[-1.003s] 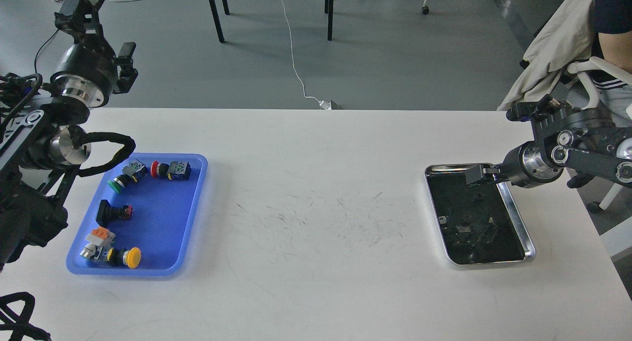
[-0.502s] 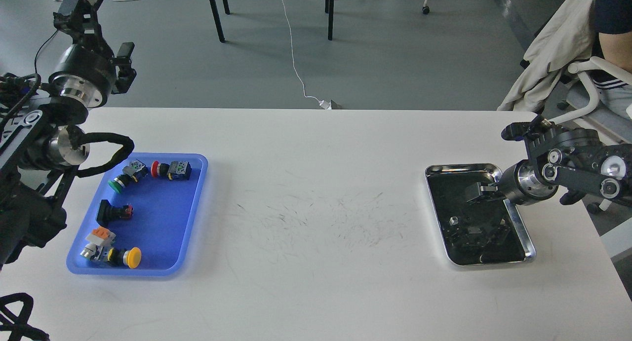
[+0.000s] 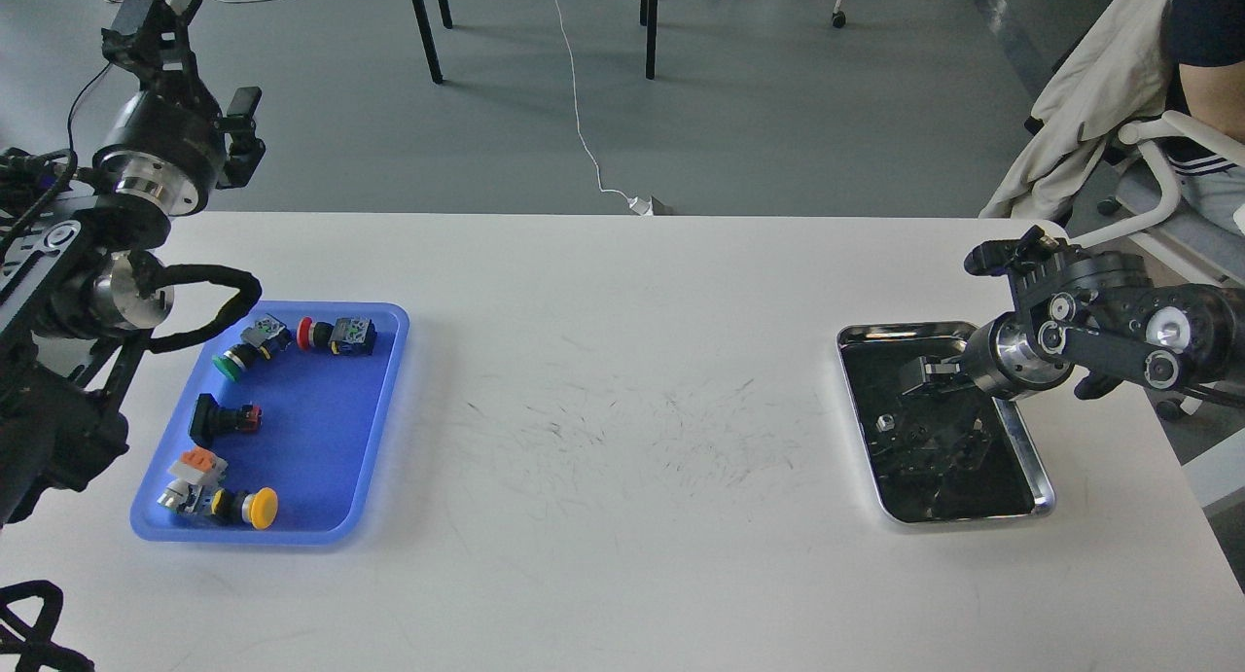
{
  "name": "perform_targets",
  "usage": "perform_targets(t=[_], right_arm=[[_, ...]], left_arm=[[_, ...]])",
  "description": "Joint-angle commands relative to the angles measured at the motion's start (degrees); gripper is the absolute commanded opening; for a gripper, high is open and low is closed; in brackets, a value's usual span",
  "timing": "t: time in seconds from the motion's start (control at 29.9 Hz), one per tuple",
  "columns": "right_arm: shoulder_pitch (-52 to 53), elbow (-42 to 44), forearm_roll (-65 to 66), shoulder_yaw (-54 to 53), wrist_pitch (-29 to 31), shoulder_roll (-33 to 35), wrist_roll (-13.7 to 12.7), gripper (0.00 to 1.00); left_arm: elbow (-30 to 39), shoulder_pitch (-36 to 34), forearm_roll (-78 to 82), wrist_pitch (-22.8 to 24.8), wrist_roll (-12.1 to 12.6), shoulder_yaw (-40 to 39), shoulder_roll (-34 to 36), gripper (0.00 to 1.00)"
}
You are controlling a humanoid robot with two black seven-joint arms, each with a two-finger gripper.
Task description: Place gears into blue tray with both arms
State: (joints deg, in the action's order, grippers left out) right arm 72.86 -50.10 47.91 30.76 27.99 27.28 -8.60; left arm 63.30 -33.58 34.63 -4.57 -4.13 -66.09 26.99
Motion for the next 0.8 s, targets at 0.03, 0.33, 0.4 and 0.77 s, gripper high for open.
perform_targets(t=[0.03, 0.33, 0.4, 0.77], right_arm=[[0.0, 0.1, 0.0, 0.0, 0.0, 0.0, 0.2, 0.81], [0.3, -0.1, 0.1, 0.1, 0.0, -0.5, 0.5, 0.34], [0.4, -0.2, 0.0, 0.1, 0.0, -0.9, 0.6, 0.18], [1.1, -0.5, -0.3, 0.0, 0.0, -1.0, 0.6, 0.02]], left_arm=[[0.0, 0.0, 0.0, 0.0, 0.0, 0.0, -0.1, 0.98], [0.0, 0.0, 0.0, 0.0, 0.0, 0.0, -0.1, 0.98], [0.0, 0.0, 0.0, 0.0, 0.0, 0.0, -0.1, 0.98], [0.0, 0.0, 0.0, 0.0, 0.0, -0.1, 0.0, 0.98]])
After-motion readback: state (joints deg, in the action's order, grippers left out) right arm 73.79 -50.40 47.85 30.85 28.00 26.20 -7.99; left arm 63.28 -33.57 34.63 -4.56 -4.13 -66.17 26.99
